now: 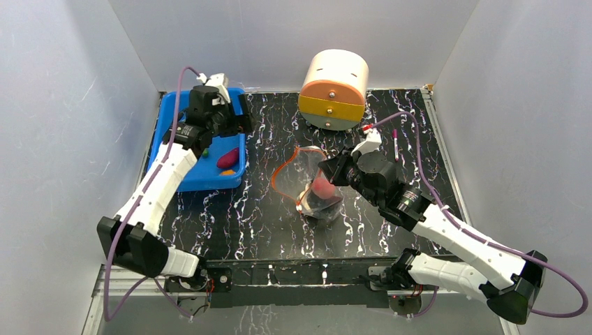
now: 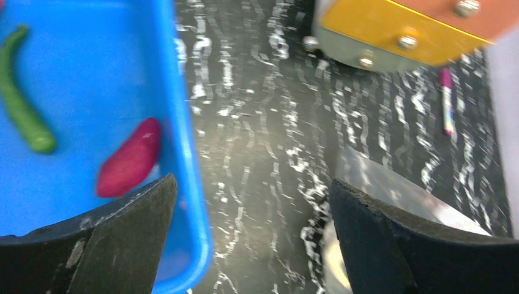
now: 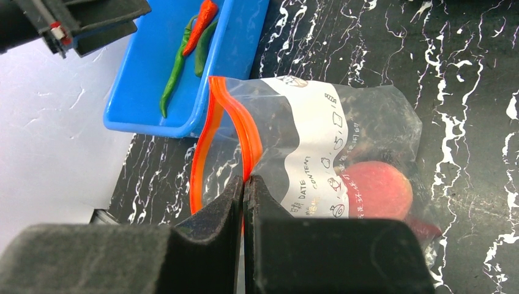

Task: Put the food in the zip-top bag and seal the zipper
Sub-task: Place the fake fruit in the zipper food storage bag, then pick up the fake vegetable from the bin.

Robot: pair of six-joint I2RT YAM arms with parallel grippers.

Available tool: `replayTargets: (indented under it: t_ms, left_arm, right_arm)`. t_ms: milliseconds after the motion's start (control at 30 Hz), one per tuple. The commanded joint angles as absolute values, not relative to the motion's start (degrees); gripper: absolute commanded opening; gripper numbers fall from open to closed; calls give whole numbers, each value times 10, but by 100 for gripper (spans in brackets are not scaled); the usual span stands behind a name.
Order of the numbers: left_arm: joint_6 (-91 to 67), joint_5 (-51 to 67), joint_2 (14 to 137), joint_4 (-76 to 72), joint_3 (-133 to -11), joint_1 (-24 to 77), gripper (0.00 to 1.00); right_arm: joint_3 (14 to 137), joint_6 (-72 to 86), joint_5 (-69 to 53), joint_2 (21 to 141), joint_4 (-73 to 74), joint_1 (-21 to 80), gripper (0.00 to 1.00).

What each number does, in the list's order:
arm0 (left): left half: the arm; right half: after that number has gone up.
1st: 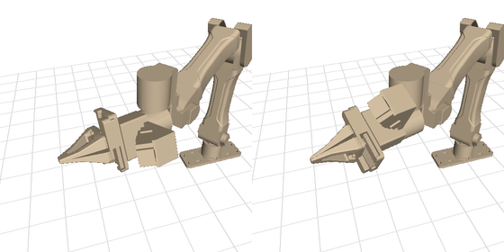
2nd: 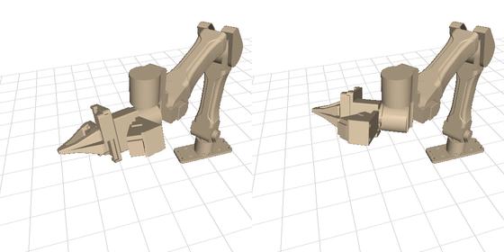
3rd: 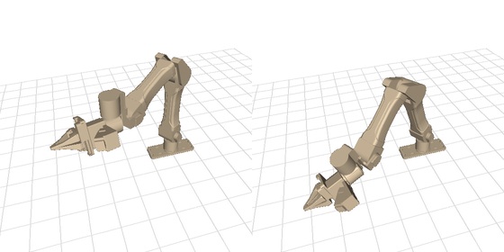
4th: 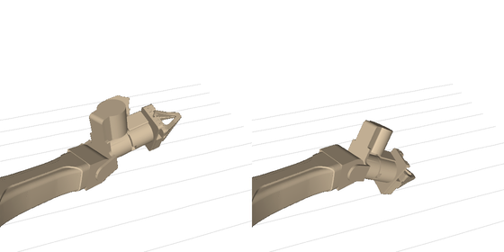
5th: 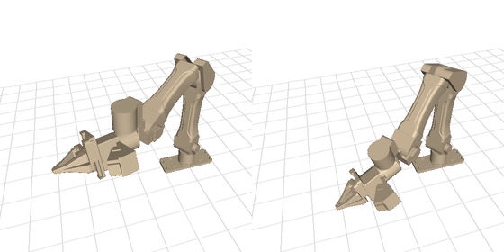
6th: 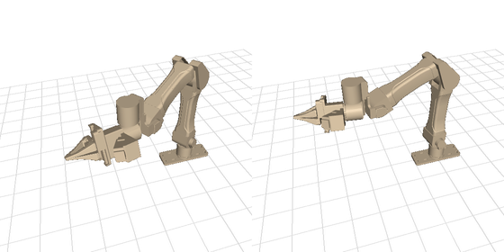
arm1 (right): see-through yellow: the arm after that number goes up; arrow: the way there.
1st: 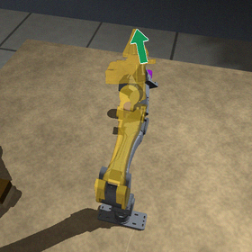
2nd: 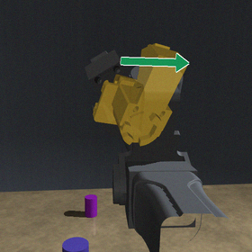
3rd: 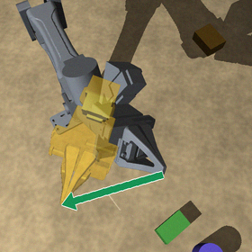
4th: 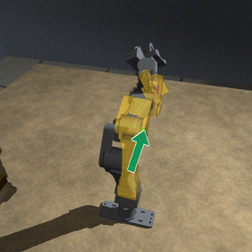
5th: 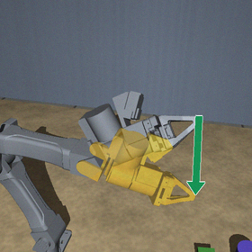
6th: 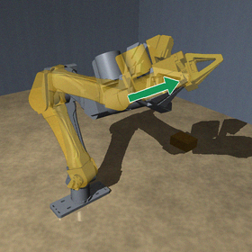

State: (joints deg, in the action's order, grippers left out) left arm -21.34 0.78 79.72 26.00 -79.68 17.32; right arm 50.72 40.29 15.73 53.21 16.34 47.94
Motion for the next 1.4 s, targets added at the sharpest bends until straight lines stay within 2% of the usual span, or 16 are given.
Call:
replayTargets:
  t_ms: [0, 200, 567, 833, 1033, 1367]
  left_arm:
    - [-184, -16, 795, 240, -790, 102, 83]
    - [-190, -19, 833, 213, -769, 27, 72]
    - [-189, -92, 920, 163, -750, -8, 63]
    - [-183, -65, 979, 138, -728, -37, 58]
    - [-170, -61, 1032, 128, -745, -53, 51]
    - [-155, -51, 1098, 127, -803, -58, 47]
  right_arm:
    - [530, 377, 146, 517, 142, 478, 0]
    - [532, 368, 152, 509, 144, 478, 0]
    - [528, 377, 183, 500, 167, 478, 0]
    - [531, 381, 193, 494, 176, 478, 0]
    - [536, 381, 199, 495, 181, 478, 0]
    - [543, 385, 207, 500, 184, 478, 0]
